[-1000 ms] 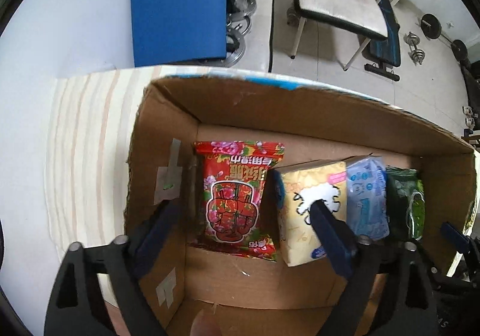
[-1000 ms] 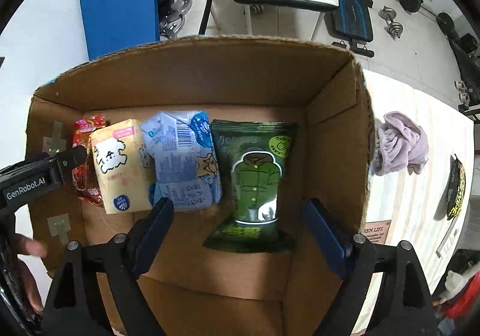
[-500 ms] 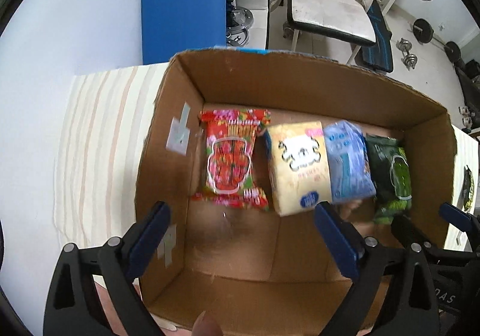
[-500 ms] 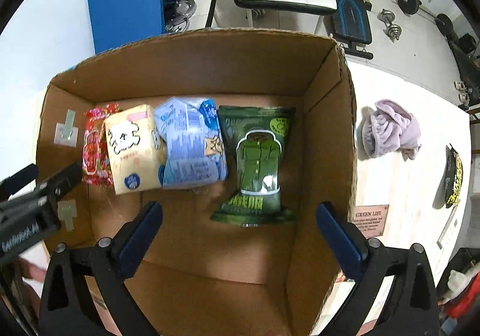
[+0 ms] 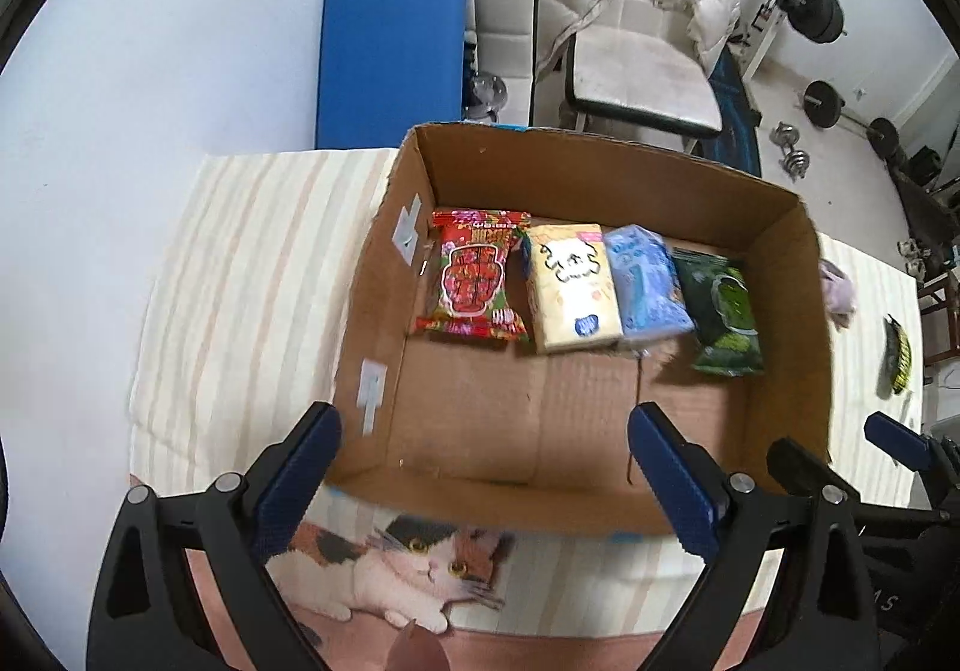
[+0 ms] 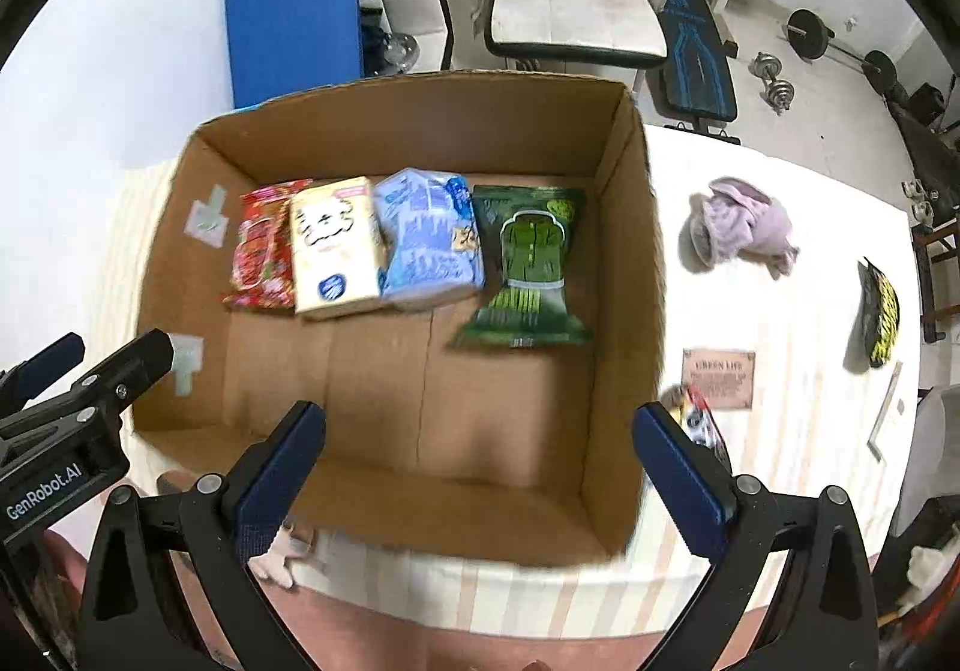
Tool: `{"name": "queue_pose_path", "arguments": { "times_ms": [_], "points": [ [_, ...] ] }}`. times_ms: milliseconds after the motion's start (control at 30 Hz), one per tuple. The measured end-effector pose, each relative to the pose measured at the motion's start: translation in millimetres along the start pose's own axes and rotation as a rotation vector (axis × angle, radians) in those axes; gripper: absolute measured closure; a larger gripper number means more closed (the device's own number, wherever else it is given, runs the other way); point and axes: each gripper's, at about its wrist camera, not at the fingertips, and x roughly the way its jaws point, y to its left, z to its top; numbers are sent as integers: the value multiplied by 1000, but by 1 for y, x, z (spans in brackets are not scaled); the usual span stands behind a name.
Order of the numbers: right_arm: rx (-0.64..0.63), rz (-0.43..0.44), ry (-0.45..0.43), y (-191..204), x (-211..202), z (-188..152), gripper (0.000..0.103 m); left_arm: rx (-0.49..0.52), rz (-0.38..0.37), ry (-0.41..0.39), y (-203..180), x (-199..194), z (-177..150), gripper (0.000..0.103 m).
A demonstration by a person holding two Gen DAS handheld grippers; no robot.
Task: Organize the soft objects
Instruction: 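Grasp the lilac cloth with left tool while right tool grasps black shoe-wipes pack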
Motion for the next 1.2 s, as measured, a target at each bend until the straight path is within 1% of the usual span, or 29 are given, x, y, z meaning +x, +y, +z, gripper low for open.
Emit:
{"name": "queue_pose_path", "arguments": {
  "times_ms": [133, 267, 333, 433, 533, 567, 633, 667, 733, 867, 933, 1000, 1033, 1133, 1200],
  "points": [
    [-2, 14, -59, 0, -31, -24, 0, 14, -7, -43, -3, -27, -21, 5],
    [-2, 52, -110, -2, -61, -44, 0, 7, -39, -40, -8, -41, -33, 5],
    [-4, 61, -124, -4, -69, -51, 0, 1, -51, -46, -12, -49, -37, 5],
    [25, 136, -132, -17, -80, -59, 0, 28, -49, -53, -29, -60, -38, 5],
    [65, 183, -137, -40, -87, -66, 0, 107, -34, -49, -62, -64, -36, 5],
    [94, 199, -130, -56, -89, -69, 0, 148, -26, -53, -81, -65, -35, 5],
    [143, 201, -122, -82, -92, -74, 0, 228, -19, -64, -115, -67, -32, 5],
    [170, 193, -123, -99, -94, -77, 0, 262, -13, -68, -129, -67, -32, 5],
    [218, 168, -128, -131, -97, -82, 0, 361, 7, -88, -170, -67, -28, 5],
    [341, 108, -137, -210, -104, -91, 0, 540, 23, -93, -250, -54, -14, 5],
    [389, 69, -139, -247, -104, -93, 0, 614, 17, -60, -291, -34, -1, 5],
    [436, 33, -125, -281, -98, -92, 0, 645, 27, -13, -318, -14, 11, 5],
    [459, 28, -116, -296, -94, -91, 0, 666, 38, 10, -334, 0, 19, 5],
    [516, 18, -67, -342, -71, -80, 0, 710, 83, 70, -366, 34, 34, 5],
    [541, 23, -26, -364, -53, -69, 0, 718, 98, 135, -383, 64, 46, 5]
  ]
}}
